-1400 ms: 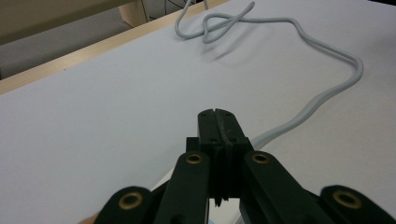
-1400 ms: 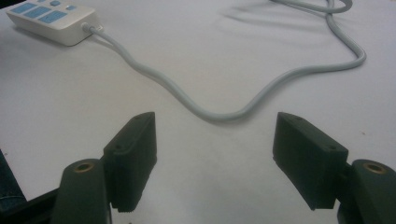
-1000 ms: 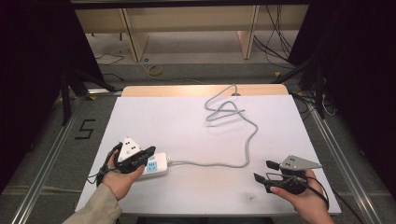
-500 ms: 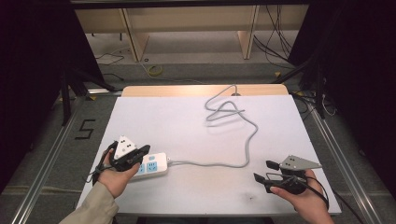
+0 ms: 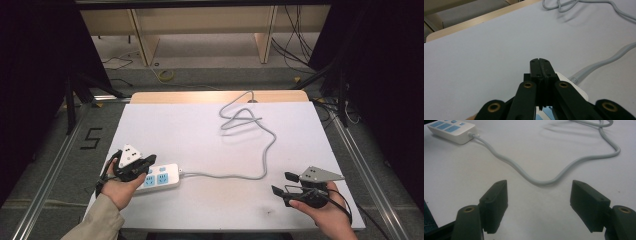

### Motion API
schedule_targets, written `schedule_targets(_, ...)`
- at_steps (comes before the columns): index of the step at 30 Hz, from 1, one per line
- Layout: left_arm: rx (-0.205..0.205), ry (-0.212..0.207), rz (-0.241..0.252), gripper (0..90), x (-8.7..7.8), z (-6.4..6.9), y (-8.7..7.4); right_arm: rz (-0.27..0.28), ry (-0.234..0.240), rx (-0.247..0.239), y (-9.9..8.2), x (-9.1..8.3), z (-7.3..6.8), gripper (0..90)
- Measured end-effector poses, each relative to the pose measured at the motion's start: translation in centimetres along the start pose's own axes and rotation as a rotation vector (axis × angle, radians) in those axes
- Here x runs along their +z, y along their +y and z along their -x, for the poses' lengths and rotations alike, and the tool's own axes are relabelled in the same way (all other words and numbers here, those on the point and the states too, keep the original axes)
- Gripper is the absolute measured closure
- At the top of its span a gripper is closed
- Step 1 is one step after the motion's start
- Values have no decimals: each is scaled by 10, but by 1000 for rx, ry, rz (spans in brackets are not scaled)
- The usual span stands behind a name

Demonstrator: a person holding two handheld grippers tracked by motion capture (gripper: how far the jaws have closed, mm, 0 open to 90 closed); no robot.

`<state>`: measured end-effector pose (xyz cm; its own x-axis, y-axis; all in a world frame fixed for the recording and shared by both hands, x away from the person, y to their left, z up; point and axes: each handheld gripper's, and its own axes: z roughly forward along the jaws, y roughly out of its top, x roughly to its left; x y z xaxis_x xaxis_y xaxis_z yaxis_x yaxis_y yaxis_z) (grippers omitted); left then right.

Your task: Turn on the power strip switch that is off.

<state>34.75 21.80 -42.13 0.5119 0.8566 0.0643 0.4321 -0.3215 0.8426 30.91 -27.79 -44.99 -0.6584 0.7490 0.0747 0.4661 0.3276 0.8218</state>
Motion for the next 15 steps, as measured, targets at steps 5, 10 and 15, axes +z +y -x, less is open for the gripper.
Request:
schedule_targets(5,-5,6,-15,898,-1,-2,0,-1,1,0,0,0,0,310)
schedule_targets(10,-18,14,-29,898,0,-6,-1,1,2,0,0,0,0,310)
schedule_targets(15,-30,20,-42,899,1,-11,-2,0,1,1,0,0,0,310)
